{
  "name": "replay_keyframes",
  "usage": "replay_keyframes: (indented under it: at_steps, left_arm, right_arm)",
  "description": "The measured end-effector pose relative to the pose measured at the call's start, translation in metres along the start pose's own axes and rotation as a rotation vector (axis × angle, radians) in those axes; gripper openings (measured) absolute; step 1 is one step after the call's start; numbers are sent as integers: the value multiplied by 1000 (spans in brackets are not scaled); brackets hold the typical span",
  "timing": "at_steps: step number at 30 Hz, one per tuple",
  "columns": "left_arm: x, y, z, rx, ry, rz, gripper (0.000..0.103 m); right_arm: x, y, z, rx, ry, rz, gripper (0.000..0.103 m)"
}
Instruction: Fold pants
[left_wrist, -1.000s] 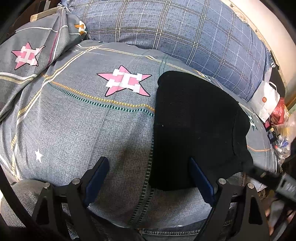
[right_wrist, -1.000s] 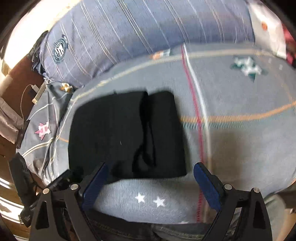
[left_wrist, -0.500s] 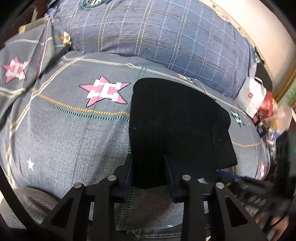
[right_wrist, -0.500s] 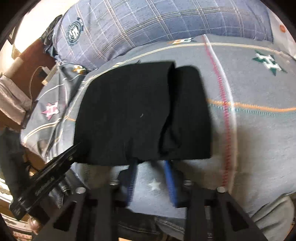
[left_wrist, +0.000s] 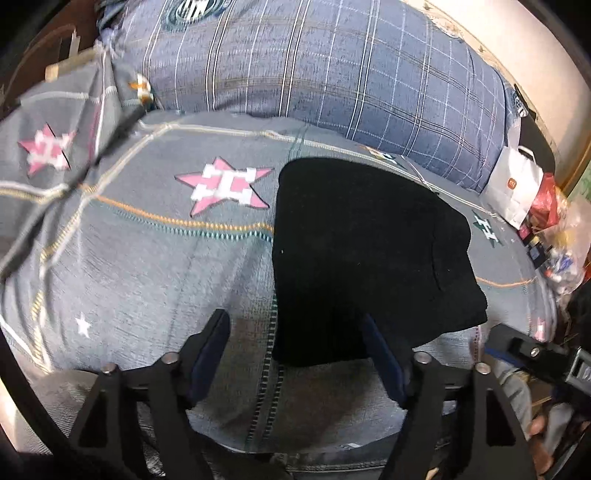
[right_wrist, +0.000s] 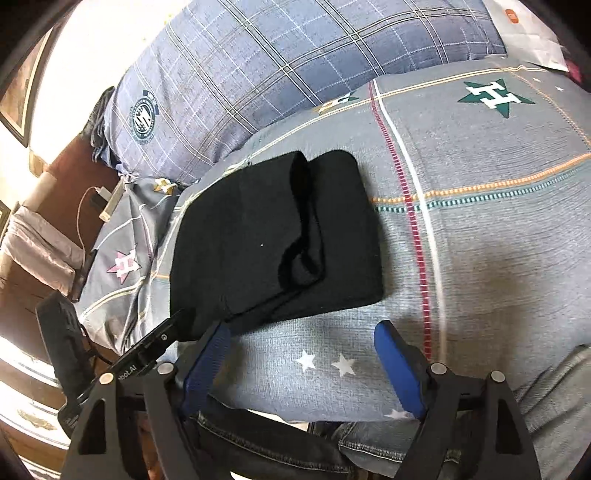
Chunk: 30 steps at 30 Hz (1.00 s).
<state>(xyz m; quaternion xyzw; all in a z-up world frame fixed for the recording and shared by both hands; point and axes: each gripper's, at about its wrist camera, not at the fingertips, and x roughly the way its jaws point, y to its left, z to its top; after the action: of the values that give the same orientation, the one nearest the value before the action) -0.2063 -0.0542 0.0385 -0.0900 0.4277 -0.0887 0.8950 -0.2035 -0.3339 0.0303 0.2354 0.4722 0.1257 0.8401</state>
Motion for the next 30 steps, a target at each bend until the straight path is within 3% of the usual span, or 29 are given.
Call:
replay_keyframes:
  at_steps: [5,11,17,22,26,30]
  left_arm:
    - [-18,-27,-3,137,-90,128,80]
    - [-35,-48,-4,209,-71,185,82]
    - [-50,-47,3,154,-82,184,82]
    - [-58,-44,7,114,-103,231,82]
    - [-58,-44,6,122,-84,258,82]
    - [-60,-45,4,130,-63,237,82]
  right_arm:
    - [-13,9,11,-28,-38,-21,83]
    - [-39,24,19,-57,-107,-24,83]
    - [-52,40,21,-74,-141,-29,83]
    - [-62,47,22,-91,-154,-40,83]
    - [-64,53,22,-104,-153,-46,83]
    - [-67,61,20,-128,-160,-60,83]
